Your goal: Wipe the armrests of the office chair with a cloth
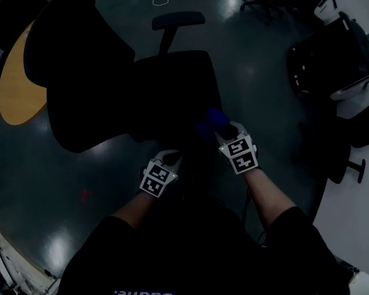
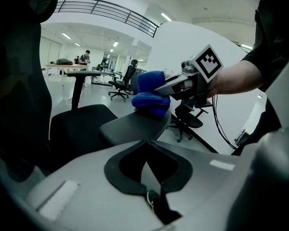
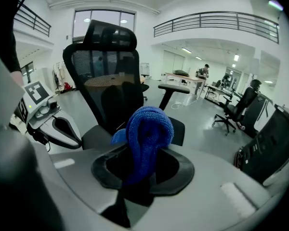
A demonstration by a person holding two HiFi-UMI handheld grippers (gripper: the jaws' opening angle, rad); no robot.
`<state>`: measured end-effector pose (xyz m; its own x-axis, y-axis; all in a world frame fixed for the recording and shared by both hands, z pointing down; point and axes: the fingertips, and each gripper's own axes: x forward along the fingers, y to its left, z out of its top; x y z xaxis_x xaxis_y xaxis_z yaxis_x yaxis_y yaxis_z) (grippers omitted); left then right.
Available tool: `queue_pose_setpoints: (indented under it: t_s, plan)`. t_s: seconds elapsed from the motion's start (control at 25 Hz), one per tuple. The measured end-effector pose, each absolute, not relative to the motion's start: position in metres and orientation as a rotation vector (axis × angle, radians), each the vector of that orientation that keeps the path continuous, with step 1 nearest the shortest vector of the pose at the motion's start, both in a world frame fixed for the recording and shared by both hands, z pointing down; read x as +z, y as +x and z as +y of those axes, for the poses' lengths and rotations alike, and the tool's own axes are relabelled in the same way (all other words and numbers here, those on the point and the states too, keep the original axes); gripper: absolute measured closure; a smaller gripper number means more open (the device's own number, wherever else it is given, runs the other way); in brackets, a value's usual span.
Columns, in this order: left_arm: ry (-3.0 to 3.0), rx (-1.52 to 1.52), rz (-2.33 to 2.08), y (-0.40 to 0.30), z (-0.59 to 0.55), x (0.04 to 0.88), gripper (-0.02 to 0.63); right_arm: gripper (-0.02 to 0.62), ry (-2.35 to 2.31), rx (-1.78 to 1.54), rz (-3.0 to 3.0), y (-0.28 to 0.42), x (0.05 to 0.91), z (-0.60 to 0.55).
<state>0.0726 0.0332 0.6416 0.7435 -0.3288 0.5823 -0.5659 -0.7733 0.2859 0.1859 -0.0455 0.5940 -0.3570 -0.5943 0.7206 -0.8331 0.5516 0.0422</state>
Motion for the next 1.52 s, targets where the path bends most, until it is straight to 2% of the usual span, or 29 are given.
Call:
queue_pose_setpoints:
  t_s: [0.24,0.48,0.6,0.84,1.0,1.2,1.52]
  plan:
    - [2.488,0.701,-0.675,0.080,0.030,0.642,0.591,0.492,1.335,0.514,-1.997,0.252,0.592,-0.033]
    - [2.479,0.703,-0.686,0.089,0.029,0.640,0.591,0.494,1.397,0.579,-1.960,0.269,0.587,-0.010]
    - [2.468,0.698,-0.703,0.084,0.028,0.639,0.591,0.494,1.342,0.575,-2.041,0.231,0.569,0.000]
    - [2.425,0.702,-0.780,0.050,0.024,0.643,0.591,0.494,0.982,0.476,-2.255,0.086,0.574,0.016]
    - [2.417,0.714,-0.801,0.043,0.026,0.641,0.591,0.494,0.881,0.478,-2.239,0.065,0.594,0.020]
    - [2.425,0.711,-0.797,0.039,0.024,0.640,0.591,0.494,1.001,0.521,-2.219,0.110,0.592,0.024]
    - [2.450,0.680,-0.865,0.031,0.000,0.620,0.591,0.493,1.294,0.641,-2.049,0.239,0.606,0.033]
